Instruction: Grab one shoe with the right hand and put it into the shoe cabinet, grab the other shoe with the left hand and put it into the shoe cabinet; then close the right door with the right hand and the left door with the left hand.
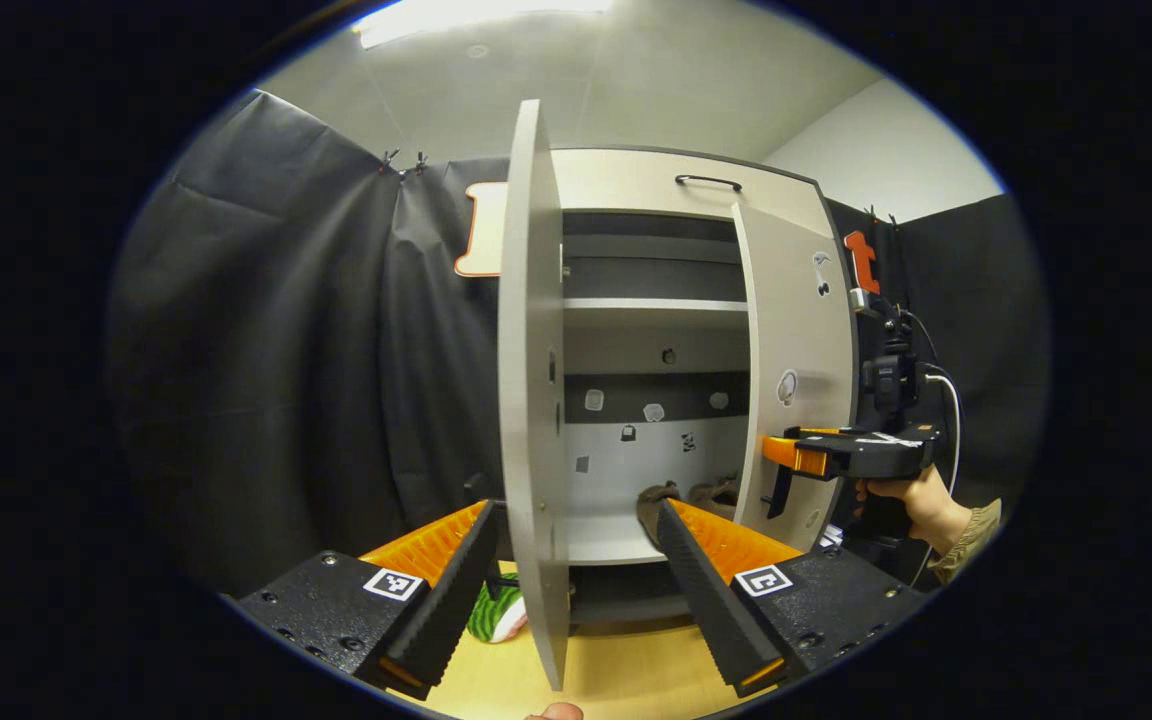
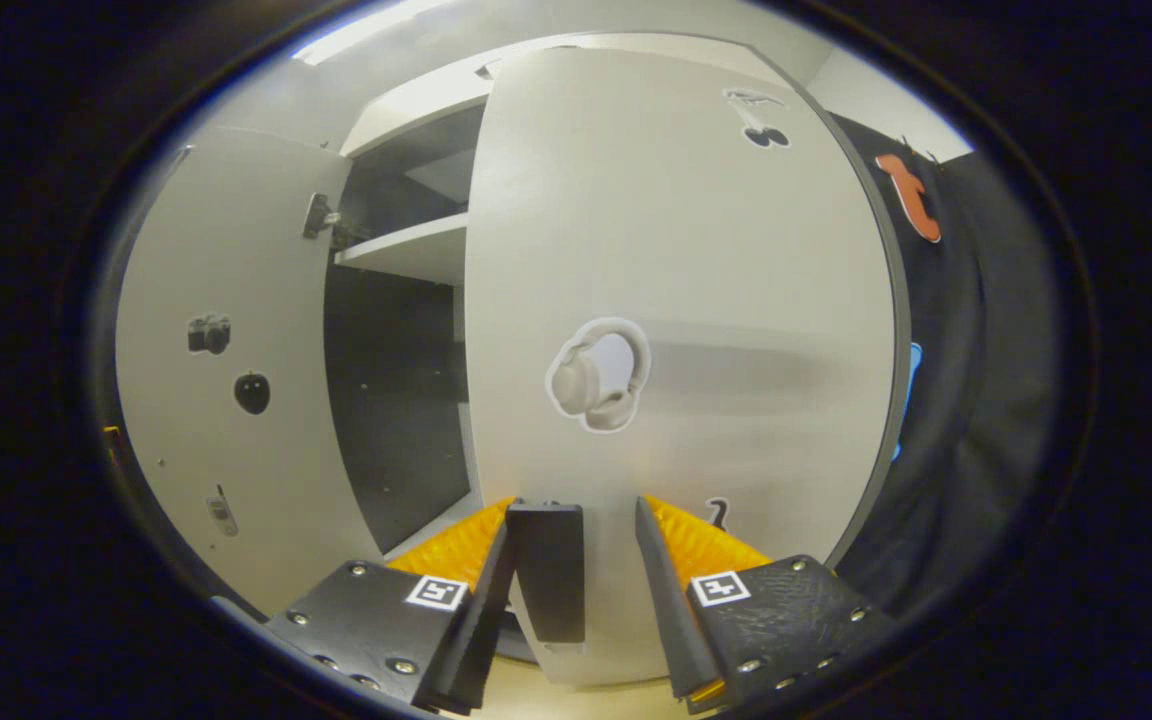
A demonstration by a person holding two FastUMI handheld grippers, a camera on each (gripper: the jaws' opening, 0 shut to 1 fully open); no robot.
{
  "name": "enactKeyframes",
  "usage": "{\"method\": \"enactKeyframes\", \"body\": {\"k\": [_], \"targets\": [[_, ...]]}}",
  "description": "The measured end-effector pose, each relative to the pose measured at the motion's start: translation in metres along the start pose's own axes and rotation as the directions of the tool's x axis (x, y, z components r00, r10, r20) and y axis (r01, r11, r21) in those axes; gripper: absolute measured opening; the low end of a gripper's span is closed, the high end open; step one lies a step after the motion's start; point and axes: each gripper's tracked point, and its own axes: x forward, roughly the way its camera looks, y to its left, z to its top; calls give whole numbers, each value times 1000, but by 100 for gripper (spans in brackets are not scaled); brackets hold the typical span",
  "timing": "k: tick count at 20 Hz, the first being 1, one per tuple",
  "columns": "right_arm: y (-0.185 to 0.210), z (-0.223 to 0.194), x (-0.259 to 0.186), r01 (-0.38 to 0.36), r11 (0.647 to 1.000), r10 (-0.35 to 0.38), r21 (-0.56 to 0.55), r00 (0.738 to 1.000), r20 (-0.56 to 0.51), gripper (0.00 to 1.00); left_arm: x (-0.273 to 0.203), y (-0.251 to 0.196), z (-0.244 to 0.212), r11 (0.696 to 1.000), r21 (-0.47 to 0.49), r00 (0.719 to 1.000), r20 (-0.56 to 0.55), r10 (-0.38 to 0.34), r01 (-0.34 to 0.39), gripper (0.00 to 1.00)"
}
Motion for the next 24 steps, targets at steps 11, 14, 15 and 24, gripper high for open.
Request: {"method": "enactKeyframes", "body": {"k": [11,14,15,24], "targets": [[4,-3,13,112,994,-112,-8,993,23,68,-8,63,1,997,-43,998,-8,57,-57,97],[4,-3,15,135,991,-135,-5,990,29,68,-3,73,-4,997,-51,998,-17,57,-58,96],[4,-4,15,143,990,-142,-8,989,31,68,0,76,-7,997,-48,998,-18,59,-60,96],[14,-27,2,103,992,-102,71,995,-23,68,47,81,-32,999,-51,999,-46,-11,8,98]]}}
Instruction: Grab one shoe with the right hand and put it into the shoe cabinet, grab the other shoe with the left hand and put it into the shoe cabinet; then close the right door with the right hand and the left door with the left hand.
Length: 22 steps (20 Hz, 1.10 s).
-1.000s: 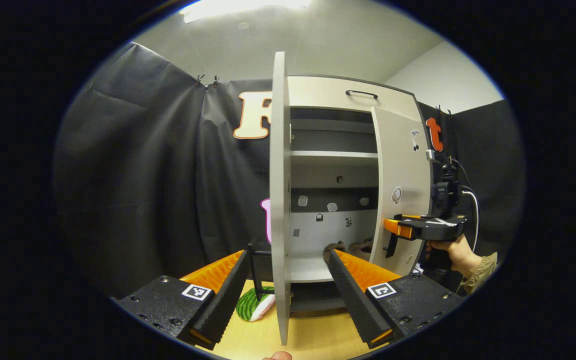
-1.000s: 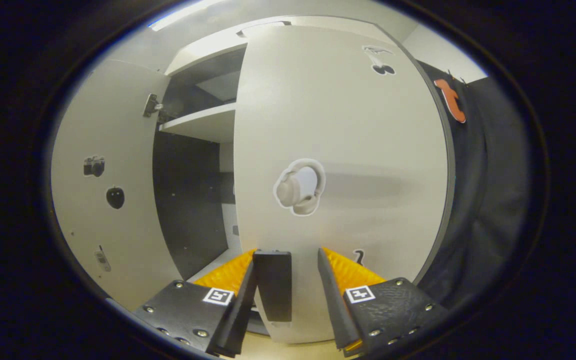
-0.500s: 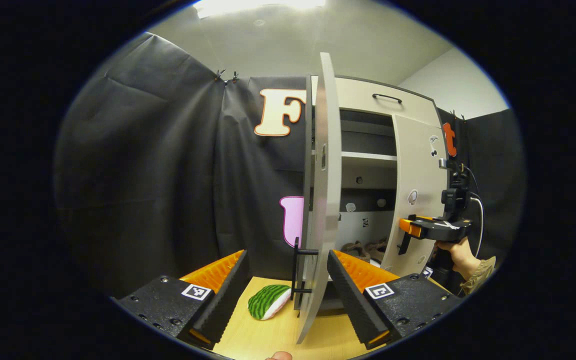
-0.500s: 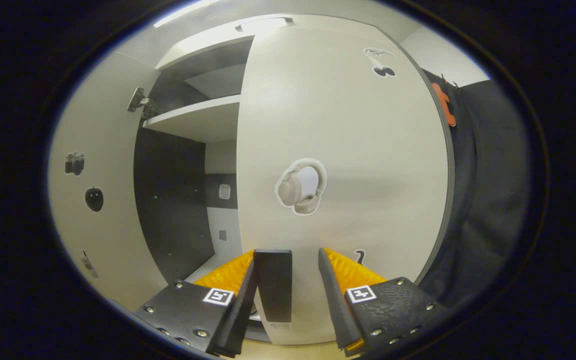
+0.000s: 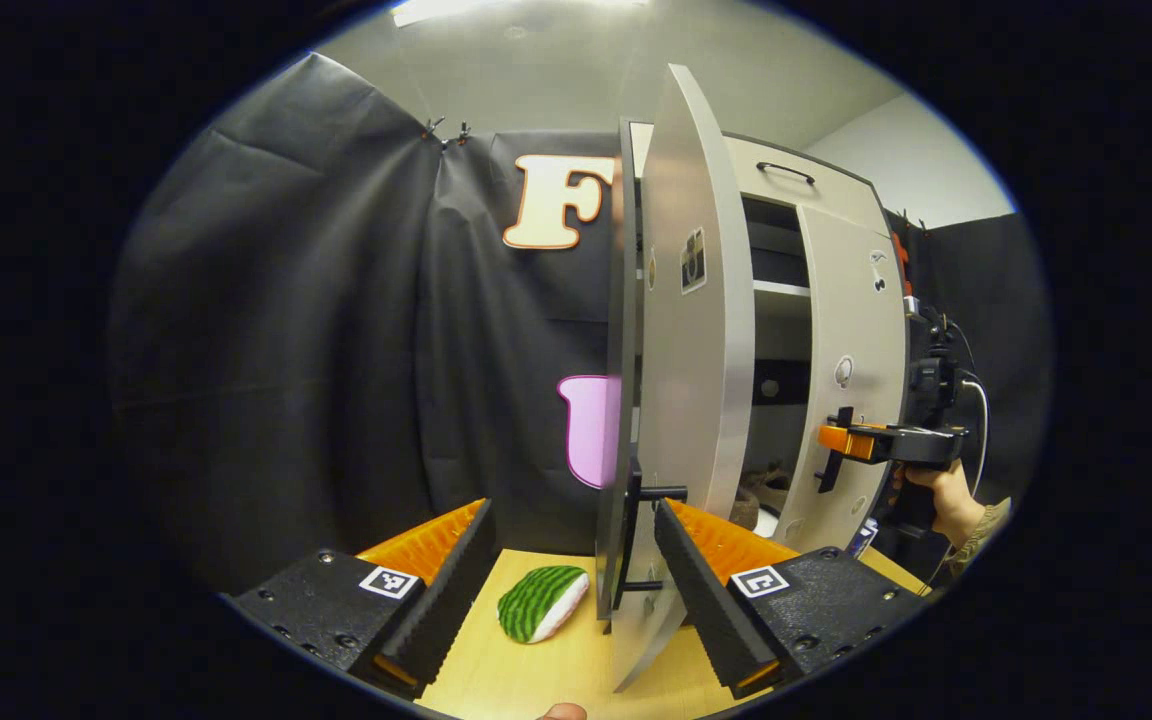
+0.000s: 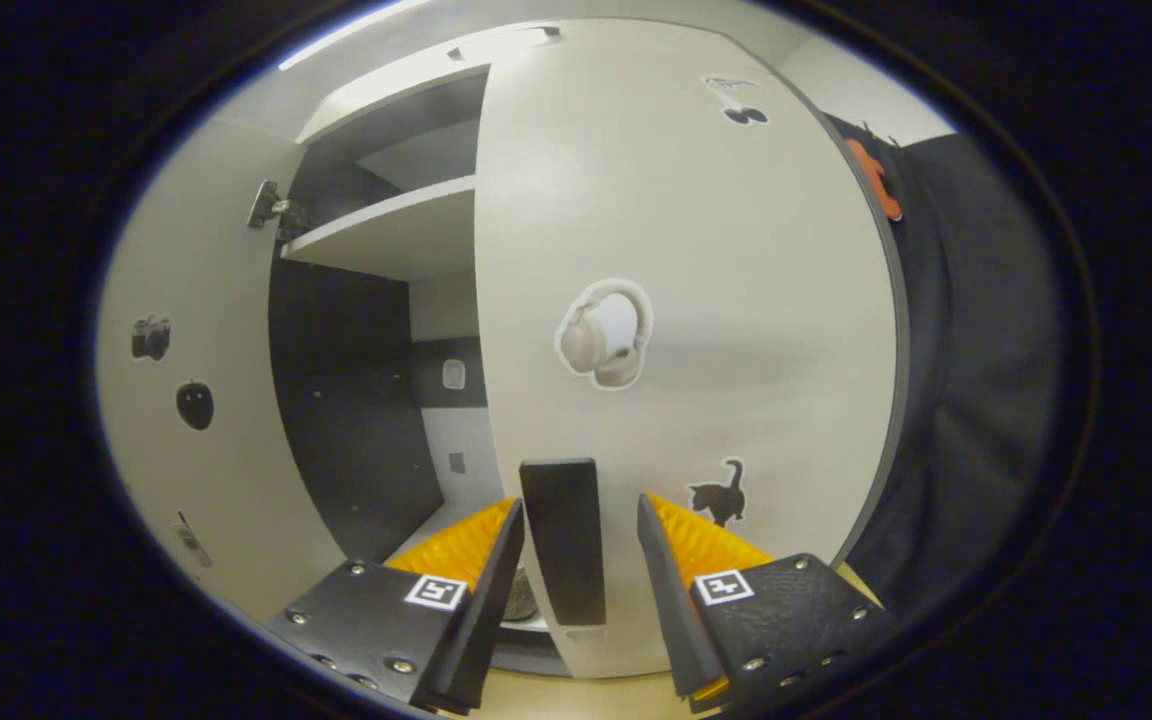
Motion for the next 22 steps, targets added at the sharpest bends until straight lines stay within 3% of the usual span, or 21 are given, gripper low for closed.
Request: {"method": "enactKeyframes", "body": {"k": [4,7,9,10,11,12,14,21,22], "targets": [[-4,0,-13,-2,999,3,-44,1000,14,68,0,-6,-4,999,47,1000,13,-20,20,92],[-7,4,-21,-14,999,14,-47,1000,18,68,6,-20,-6,998,4,998,-7,-66,66,94],[-9,7,-24,-22,999,23,-41,1000,20,68,5,-36,-6,995,8,995,-4,-104,104,88],[-10,8,-26,-24,999,25,-39,999,23,68,8,-45,-7,992,20,992,-2,-123,123,93],[-12,10,-28,-25,999,26,-39,999,24,68,9,-54,-7,989,28,990,0,-144,144,88],[-14,11,-29,-23,999,24,-40,999,25,68,12,-64,-8,985,31,986,-2,-169,169,93],[-21,13,-34,-20,999,21,-43,999,27,68,17,-82,-9,976,26,976,-4,-216,216,92],[-66,20,-48,37,999,-36,-30,999,36,68,44,-129,-11,950,19,950,2,-313,313,92],[-72,21,-49,46,999,-45,-27,998,37,68,48,-138,-12,946,13,946,6,-325,325,88]]}}
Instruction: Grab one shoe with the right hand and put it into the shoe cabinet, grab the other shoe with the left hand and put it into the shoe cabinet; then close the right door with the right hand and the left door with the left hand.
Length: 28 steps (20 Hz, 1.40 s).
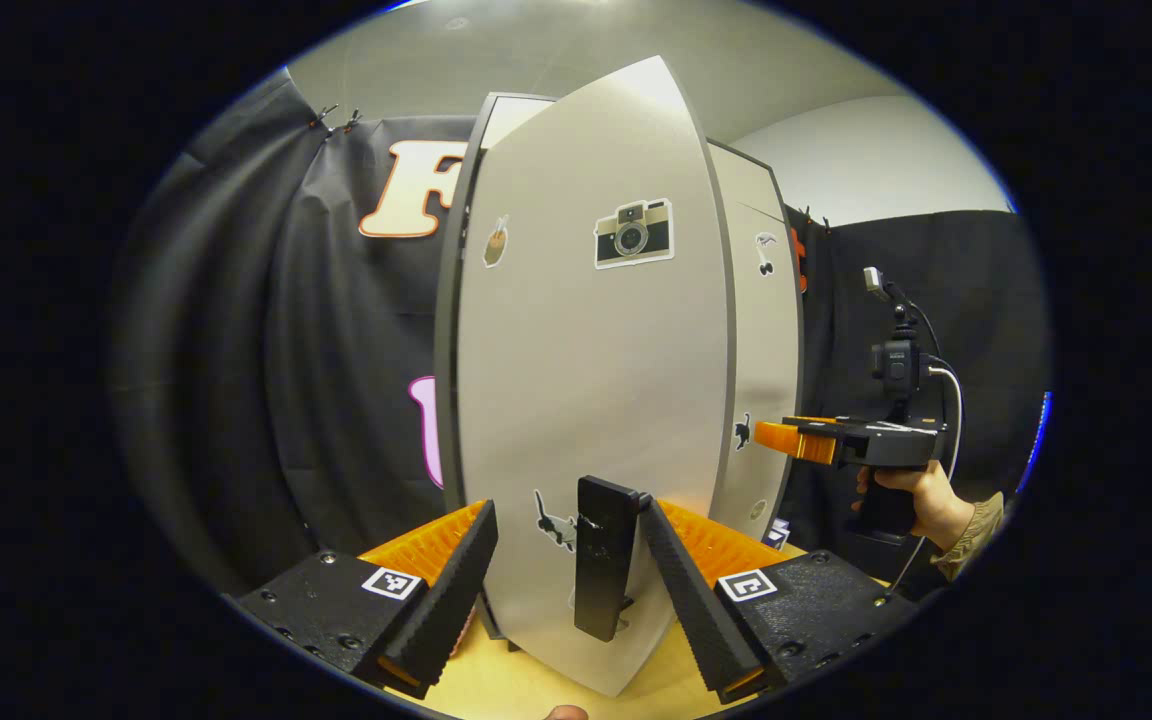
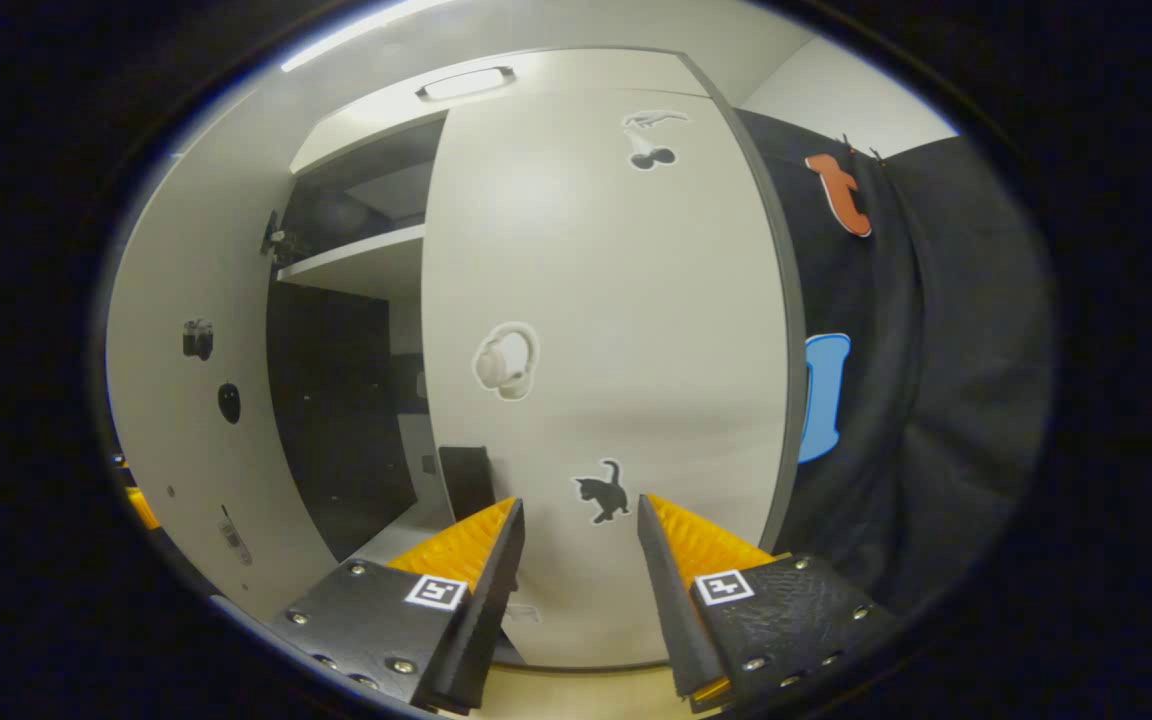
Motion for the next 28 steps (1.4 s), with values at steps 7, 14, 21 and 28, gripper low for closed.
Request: {"method": "enactKeyframes", "body": {"k": [7,14,21,28], "targets": [[-54,8,-10,75,997,-75,9,997,11,68,61,-24,-10,999,19,999,18,-44,44,98],[-100,9,-22,137,990,-138,34,990,7,68,94,-36,-11,997,-24,998,6,-67,67,99],[-121,8,-35,161,986,-161,50,987,-2,68,117,-38,-11,1000,-11,1000,6,-20,20,99],[-122,12,-44,143,989,-144,40,990,7,68,134,-33,-12,999,-8,999,-7,39,-40,100]]}}
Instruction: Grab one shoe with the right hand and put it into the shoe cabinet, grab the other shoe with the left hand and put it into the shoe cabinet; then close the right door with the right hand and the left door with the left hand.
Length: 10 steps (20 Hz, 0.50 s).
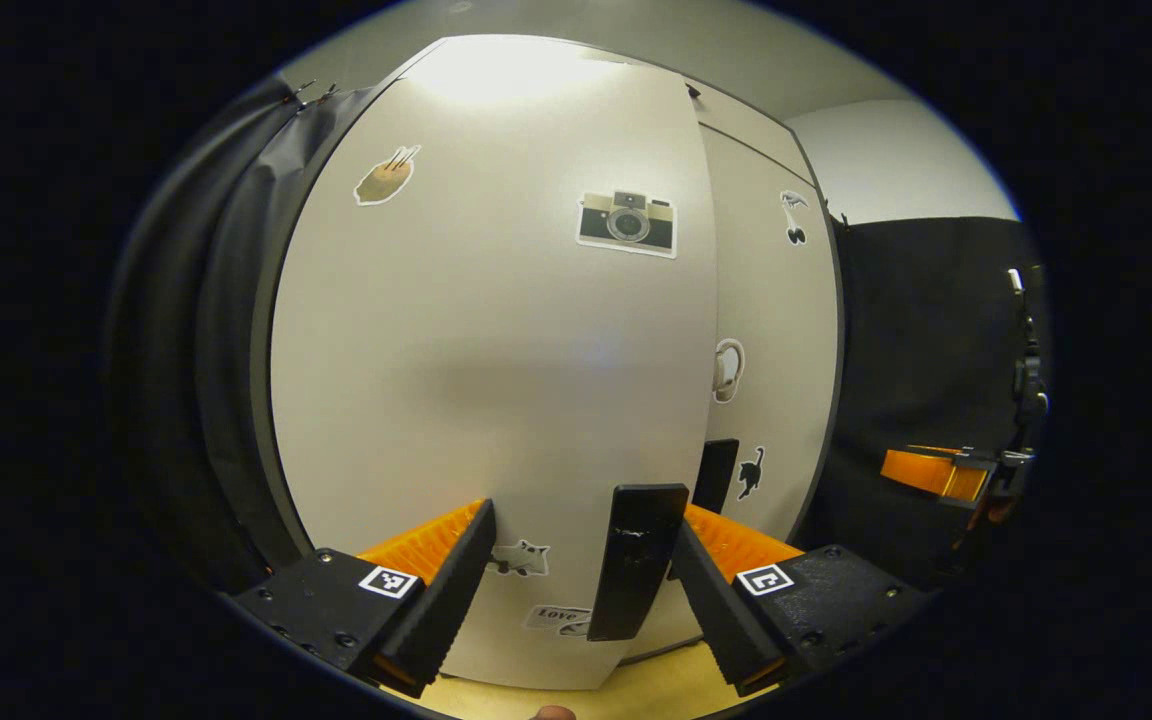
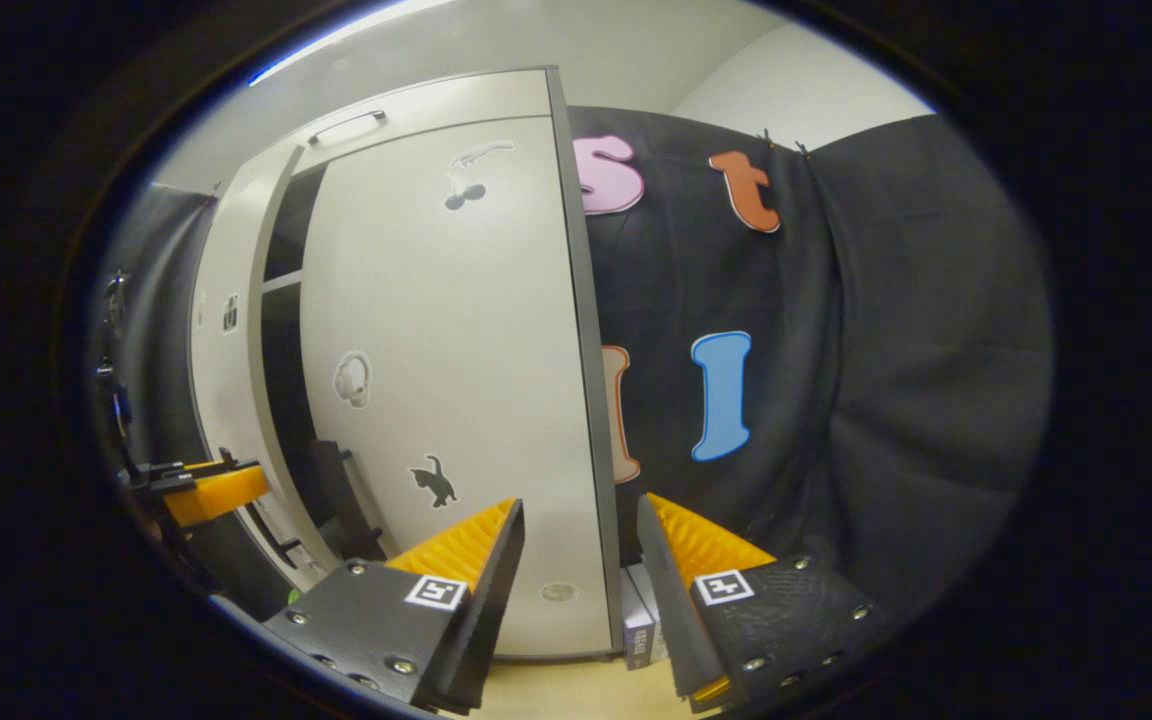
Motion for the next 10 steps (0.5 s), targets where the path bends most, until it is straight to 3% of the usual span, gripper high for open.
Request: {"method": "enactKeyframes", "body": {"k": [10], "targets": [[5,4,-1,-46,999,46,3,999,-3,68,17,0,-1,998,29,999,-1,49,-49,100]]}}
